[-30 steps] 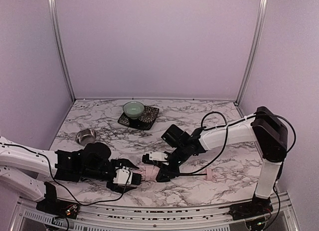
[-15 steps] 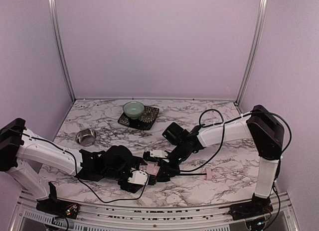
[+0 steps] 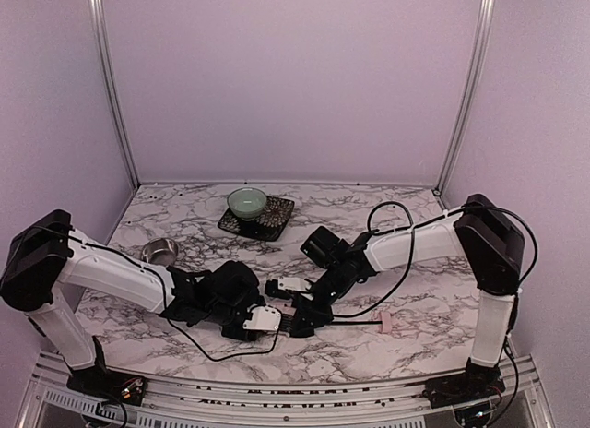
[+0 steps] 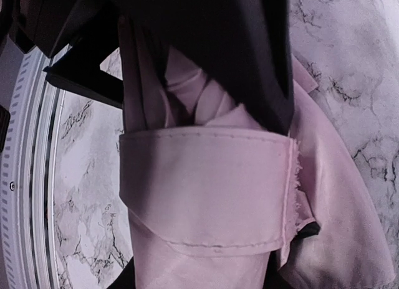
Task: Put away the umbrella
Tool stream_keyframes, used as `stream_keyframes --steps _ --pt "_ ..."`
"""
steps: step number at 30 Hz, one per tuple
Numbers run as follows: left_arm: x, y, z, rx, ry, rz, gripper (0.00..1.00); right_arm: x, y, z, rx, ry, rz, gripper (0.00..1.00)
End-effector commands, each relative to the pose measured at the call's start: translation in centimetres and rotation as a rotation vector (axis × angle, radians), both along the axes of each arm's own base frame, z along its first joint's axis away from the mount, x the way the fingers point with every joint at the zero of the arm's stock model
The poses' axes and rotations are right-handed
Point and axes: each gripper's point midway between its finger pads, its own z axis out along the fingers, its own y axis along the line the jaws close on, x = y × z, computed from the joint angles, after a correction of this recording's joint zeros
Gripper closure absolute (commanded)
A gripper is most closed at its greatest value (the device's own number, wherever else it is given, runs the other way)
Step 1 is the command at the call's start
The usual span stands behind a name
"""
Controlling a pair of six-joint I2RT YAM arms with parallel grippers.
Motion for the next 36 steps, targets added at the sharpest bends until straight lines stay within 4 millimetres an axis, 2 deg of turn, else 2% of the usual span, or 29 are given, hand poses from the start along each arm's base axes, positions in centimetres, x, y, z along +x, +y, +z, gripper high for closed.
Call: stream_keyframes --steps 1,3,8,10,16,17,18,19,21,22,25,28,30,32,34,36 --pt "-1.2 0.9 -1.8 0.075 0.086 -0.002 0.54 -2.9 -5.3 -6.0 -0.280 0.109 -0.015 1.00" --pt "-1.6 1.1 -2.2 0.092 0.113 -0.009 0.58 -2.1 -5.2 -5.8 -0.275 0.093 -0.043 1.00" --pt "-2.5 1.6 -3.3 0.135 0.167 -0.022 0.91 1.2 -5.1 -4.9 -0.232 0.029 -0.139 1.00" --pt "-2.6 1.7 -3.7 0.152 0.180 -0.021 1.00 2.0 -5.0 -4.4 -0.221 0.000 -0.155 1.00" --pt "-2.8 1.6 -4.1 0.170 0.208 -0.020 1.00 2.6 -4.7 -3.7 -0.205 -0.036 -0.158 0.99" --pt "-2.8 1.5 -4.0 0.164 0.209 -0.013 0.87 2.7 -4.7 -3.6 -0.204 -0.040 -0.158 0.99" --pt "-2.7 1.3 -3.7 0.153 0.213 -0.003 0.68 2.6 -4.8 -3.7 -0.205 -0.042 -0.156 0.99" --pt "-2.7 1.1 -3.3 0.136 0.220 -0.001 0.55 2.6 -4.8 -3.7 -0.205 -0.044 -0.155 0.99" --pt "-2.8 0.5 -1.8 0.069 0.266 0.011 0.39 2.5 -4.9 -3.7 -0.203 -0.045 -0.150 0.99" --pt "-2.6 0.3 -0.9 0.027 0.294 0.020 0.34 2.4 -5.0 -3.8 -0.204 -0.045 -0.148 0.99" --pt "-1.6 0.0 1.6 -0.089 0.369 0.051 0.30 2.3 -5.0 -3.8 -0.194 -0.050 -0.144 0.99" --pt "-0.3 -0.4 2.9 -0.168 0.392 0.089 0.26 2.3 -4.8 -3.6 -0.178 -0.052 -0.133 0.99" --pt "0.3 -0.7 3.0 -0.200 0.392 0.104 0.18 2.3 -4.8 -3.5 -0.173 -0.057 -0.130 0.99" --pt "0.7 -0.8 2.4 -0.203 0.392 0.115 0.15 2.3 -4.8 -3.4 -0.170 -0.060 -0.127 0.99" --pt "1.0 -0.8 1.6 -0.187 0.390 0.131 0.14 2.1 -4.8 -3.4 -0.165 -0.057 -0.118 0.99" --pt "1.2 -0.8 0.9 -0.171 0.396 0.136 0.20 2.1 -4.7 -3.3 -0.159 -0.060 -0.111 0.99"
